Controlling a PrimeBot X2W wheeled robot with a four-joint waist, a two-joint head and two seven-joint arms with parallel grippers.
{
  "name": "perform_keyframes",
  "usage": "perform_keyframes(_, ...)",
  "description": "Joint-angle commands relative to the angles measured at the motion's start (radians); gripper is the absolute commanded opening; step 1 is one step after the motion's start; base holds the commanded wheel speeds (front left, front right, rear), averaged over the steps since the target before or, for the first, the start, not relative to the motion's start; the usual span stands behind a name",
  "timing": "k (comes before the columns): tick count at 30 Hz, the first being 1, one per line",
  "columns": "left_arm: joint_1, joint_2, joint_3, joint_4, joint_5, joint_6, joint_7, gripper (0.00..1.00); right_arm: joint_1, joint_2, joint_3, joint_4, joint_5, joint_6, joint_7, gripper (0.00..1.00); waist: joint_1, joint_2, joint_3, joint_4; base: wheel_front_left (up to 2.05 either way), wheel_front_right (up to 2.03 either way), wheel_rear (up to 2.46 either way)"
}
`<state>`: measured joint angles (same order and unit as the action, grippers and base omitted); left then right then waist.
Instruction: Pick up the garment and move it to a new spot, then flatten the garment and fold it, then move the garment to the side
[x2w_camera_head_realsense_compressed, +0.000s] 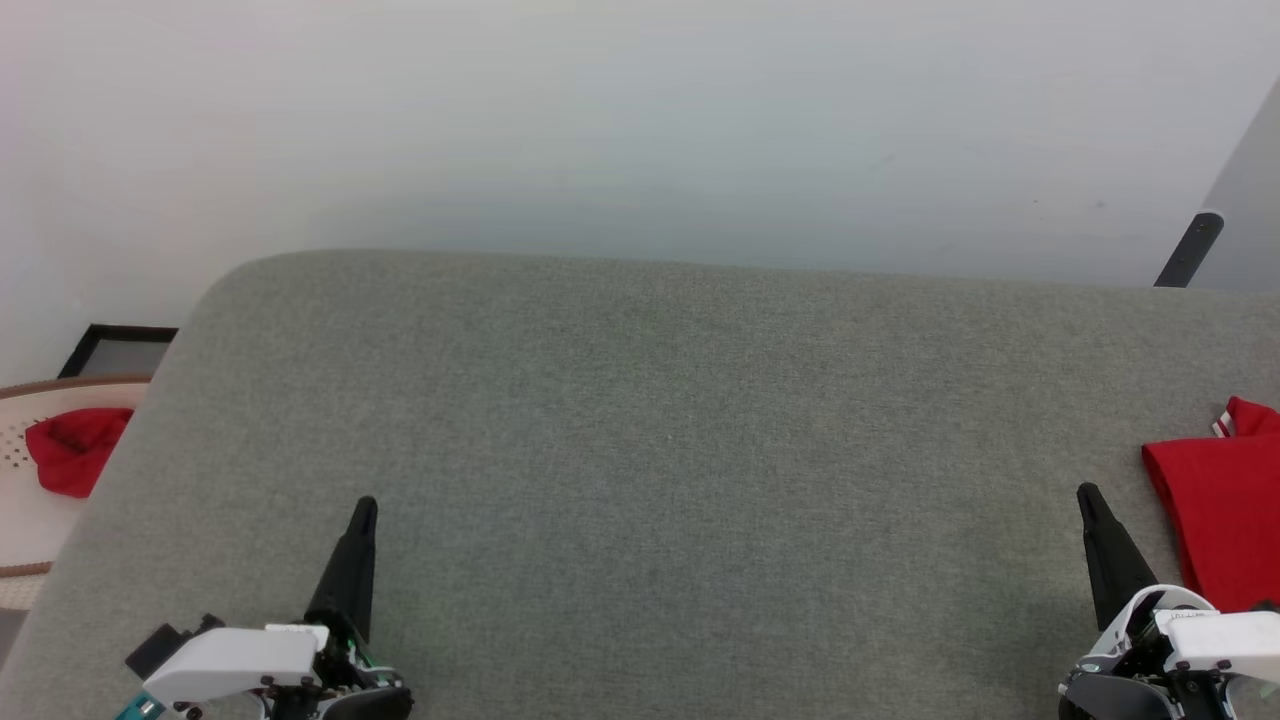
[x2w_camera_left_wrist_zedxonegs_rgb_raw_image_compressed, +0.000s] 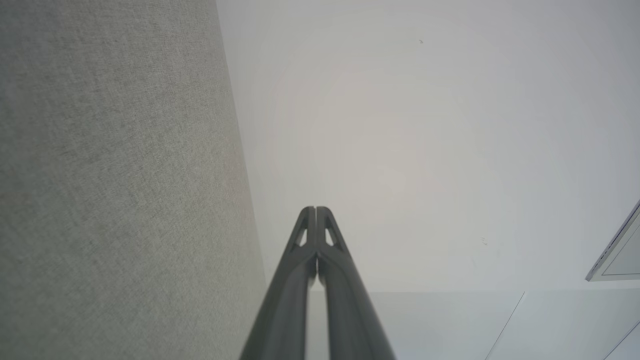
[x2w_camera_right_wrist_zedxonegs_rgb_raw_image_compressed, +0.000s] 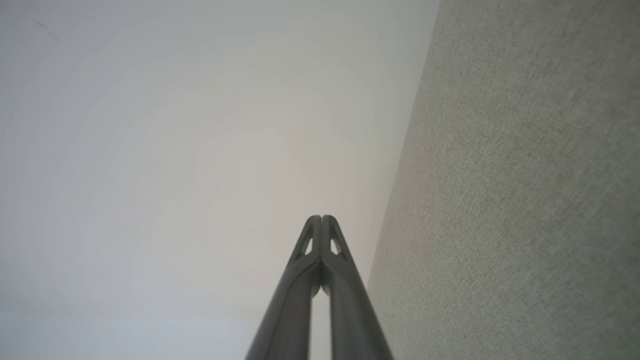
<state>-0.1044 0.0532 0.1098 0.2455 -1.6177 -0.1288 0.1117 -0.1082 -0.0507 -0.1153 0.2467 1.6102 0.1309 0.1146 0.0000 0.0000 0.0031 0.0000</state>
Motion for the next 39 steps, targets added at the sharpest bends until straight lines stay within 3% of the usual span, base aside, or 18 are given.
perform_keyframes(1,-0.01,-0.001,0.004,0.002,0.005,-0.004,0.003,0.0,-0.004,0.003,0.003,0.0,0.005,0.0,0.0,0.0,0.0,0.0,0.0,0.0,0.0,0.0,0.0)
perform_keyframes(39,-0.011,-0.002,0.005,0.002,0.006,-0.004,0.004,0.0,-0.004,0.003,0.003,0.0,0.005,0.0,0.0,0.0,0.0,0.0,0.0,0.0,0.0,0.0,0.0)
